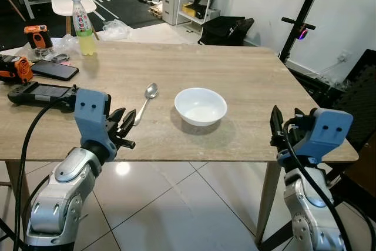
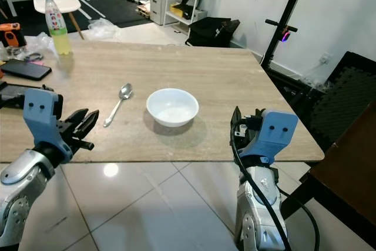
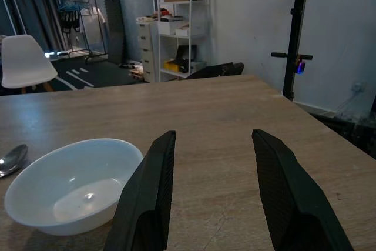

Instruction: Setting the table

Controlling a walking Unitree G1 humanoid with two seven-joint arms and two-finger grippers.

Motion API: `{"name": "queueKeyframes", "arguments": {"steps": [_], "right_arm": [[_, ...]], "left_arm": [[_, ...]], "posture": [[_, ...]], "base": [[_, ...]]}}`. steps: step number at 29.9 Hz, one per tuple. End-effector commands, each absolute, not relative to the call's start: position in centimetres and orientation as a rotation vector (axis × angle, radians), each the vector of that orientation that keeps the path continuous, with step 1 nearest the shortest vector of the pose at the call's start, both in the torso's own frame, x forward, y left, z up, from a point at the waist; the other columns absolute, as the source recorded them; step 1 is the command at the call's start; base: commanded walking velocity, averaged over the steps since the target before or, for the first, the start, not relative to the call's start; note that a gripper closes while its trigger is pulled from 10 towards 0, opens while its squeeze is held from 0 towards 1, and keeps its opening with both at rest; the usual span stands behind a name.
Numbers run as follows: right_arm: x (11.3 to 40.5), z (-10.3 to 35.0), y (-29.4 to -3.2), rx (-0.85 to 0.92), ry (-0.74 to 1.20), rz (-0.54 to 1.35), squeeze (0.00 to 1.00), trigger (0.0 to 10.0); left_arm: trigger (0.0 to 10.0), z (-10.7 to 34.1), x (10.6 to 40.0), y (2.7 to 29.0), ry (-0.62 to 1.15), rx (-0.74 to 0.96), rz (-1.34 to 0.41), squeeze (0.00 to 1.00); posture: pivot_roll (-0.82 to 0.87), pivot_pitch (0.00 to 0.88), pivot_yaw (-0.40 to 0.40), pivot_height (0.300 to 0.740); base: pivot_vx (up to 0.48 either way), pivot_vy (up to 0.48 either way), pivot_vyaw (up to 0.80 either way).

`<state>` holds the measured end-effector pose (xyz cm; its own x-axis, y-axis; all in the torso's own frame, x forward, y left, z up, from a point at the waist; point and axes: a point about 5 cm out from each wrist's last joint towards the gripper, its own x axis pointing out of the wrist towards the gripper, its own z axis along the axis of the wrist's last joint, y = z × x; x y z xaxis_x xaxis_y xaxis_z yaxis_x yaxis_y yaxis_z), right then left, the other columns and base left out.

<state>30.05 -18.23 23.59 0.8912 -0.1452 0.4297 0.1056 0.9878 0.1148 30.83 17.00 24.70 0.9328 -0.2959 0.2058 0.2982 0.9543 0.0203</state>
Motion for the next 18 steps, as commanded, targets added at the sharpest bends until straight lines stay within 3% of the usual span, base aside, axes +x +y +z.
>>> {"name": "queueKeyframes", "arguments": {"steps": [1, 18], "right_arm": [[29.98, 23.34, -18.42, 0.081, -0.447, -0.139, 0.00, 10.0], [29.90, 23.08, -18.47, 0.083, -0.435, -0.147, 0.00, 10.0]], "left_arm": [[10.0, 24.55, 30.83, 16.83, -0.208, 0.000, -0.310, 0.00], [10.0, 24.18, 30.95, 16.73, -0.198, 0.001, -0.315, 0.00]], "posture": [[0.07, 0.057, 0.001, 0.740], [0.06, 0.059, 0.014, 0.740]], "base": [[0.000, 0.000, 0.00], [0.000, 0.000, 0.00]]}}
